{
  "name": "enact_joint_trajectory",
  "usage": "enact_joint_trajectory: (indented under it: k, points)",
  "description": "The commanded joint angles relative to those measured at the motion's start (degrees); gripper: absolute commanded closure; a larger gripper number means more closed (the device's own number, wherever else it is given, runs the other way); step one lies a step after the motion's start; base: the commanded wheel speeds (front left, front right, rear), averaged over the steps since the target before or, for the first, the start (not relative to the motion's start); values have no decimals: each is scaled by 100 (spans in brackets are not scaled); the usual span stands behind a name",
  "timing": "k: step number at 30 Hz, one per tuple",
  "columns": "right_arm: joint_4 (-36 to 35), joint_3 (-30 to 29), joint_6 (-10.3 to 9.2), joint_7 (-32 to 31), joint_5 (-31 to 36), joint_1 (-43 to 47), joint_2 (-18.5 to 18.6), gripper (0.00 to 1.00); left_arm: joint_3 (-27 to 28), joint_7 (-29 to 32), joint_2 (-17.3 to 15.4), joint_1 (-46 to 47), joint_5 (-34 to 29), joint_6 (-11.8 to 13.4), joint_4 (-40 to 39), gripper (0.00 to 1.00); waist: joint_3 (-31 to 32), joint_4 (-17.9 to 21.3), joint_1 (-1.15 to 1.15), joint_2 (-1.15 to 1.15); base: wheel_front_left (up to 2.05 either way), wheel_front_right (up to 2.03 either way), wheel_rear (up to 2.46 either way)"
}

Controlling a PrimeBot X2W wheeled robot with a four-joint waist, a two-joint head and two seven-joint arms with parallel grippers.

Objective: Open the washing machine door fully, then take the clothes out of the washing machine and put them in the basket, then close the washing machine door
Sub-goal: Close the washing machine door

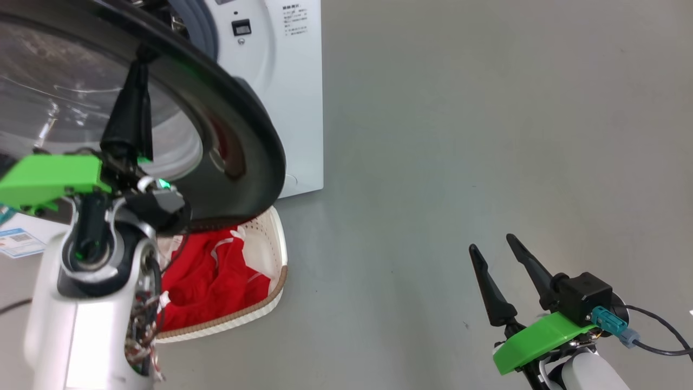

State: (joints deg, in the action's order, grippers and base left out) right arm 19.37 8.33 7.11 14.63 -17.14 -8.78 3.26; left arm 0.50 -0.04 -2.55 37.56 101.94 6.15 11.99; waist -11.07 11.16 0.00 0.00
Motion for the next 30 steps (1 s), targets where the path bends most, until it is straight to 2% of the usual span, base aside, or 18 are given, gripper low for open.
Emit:
enact_joint_trajectory:
  k: [1,6,15,18,19,25,27,29,30]
  points:
    - [-144,136,37,37,24,-159,31,0,153,67,-159,295,43,-100,-20,100,-34,21,0,0,0,0,0]
    - [-134,132,37,37,31,-175,52,0,133,155,-170,555,48,-212,314,100,-62,21,0,0,0,0,0]
    - [-32,159,37,37,35,-199,56,0,193,285,-225,752,63,-577,1042,100,76,-13,0,0,0,0,0]
    - [-10,151,37,37,34,-185,63,0,243,294,-225,666,105,-606,1159,51,186,-58,0,0,0,0,0]
    - [0,144,37,37,33,-170,64,0,263,274,-238,619,93,-624,1178,0,232,-80,0,0,0,0,0]
    - [58,146,37,37,9,-61,51,0,204,134,-452,39,-289,-820,1049,0,549,-232,0,0,0,0,0]
    - [75,159,37,37,2,-31,45,0,53,-144,-679,-254,-819,-833,1003,0,662,-276,0,0,0,0,0]
    - [80,167,37,37,-8,-5,39,0,-216,-598,-960,-557,-1632,-846,951,0,776,-313,0,0,0,0,0]
    - [81,177,37,37,-8,13,37,0,-287,-781,-1002,-712,-1869,-835,927,0,841,-331,0,0,0,0,0]
